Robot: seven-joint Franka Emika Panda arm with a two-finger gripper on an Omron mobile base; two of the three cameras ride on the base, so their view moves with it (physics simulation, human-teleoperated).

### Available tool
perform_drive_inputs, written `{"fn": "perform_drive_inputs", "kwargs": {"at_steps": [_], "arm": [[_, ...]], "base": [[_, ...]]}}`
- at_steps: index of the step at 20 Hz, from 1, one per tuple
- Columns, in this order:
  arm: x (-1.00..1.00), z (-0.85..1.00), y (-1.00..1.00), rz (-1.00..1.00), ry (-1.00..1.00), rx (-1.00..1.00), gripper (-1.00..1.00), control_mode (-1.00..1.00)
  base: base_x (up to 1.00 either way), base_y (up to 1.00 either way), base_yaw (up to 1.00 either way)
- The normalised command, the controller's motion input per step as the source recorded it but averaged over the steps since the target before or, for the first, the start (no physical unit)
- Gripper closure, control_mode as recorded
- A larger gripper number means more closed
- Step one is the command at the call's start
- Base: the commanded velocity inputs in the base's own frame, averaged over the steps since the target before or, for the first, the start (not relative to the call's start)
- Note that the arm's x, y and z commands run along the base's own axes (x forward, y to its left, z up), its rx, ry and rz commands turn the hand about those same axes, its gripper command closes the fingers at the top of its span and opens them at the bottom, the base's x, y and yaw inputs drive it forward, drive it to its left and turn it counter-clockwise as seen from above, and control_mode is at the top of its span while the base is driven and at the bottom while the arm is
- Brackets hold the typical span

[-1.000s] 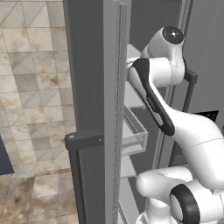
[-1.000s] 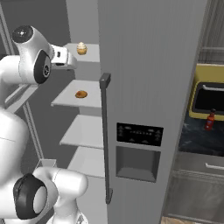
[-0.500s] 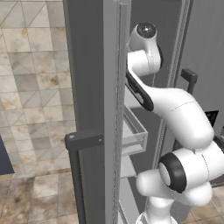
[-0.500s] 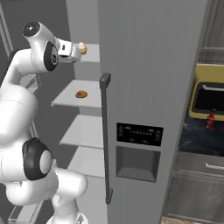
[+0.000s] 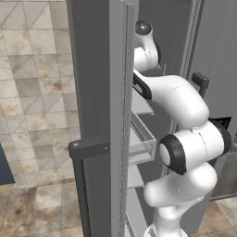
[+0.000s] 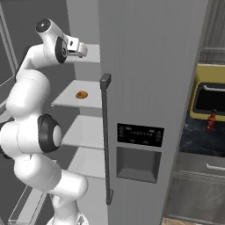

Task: Place the mayonnaise and condiment bottle from the counter to the top shelf of the fridge. If the existing items in the fridge are on the top shelf, move them to other shelves.

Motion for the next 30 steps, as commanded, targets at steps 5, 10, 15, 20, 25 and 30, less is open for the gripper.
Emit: {"fn": "perform_drive_inputs", "kwargs": {"at_steps": [5,10,15,20,25,30], "arm": [[0.39,-0.09,0.0,0.0,0.0,0.04,-1.0,-1.0],[0.28,-0.13,0.0,0.0,0.0,0.06,-1.0,-1.0],[0.27,-0.17,0.0,0.0,0.0,0.09,-1.0,-1.0],[0.31,-0.12,0.0,0.0,0.0,0.06,-1.0,-1.0],[0.41,-0.04,0.03,0.0,0.0,0.01,-1.0,-1.0],[0.56,0.0,0.14,0.0,0.0,0.0,-1.0,-1.0]], "base": [[0.0,0.0,0.0],[0.0,0.0,0.0],[0.0,0.0,0.0],[0.0,0.0,0.0],[0.0,0.0,0.0],[0.0,0.0,0.0]]}}
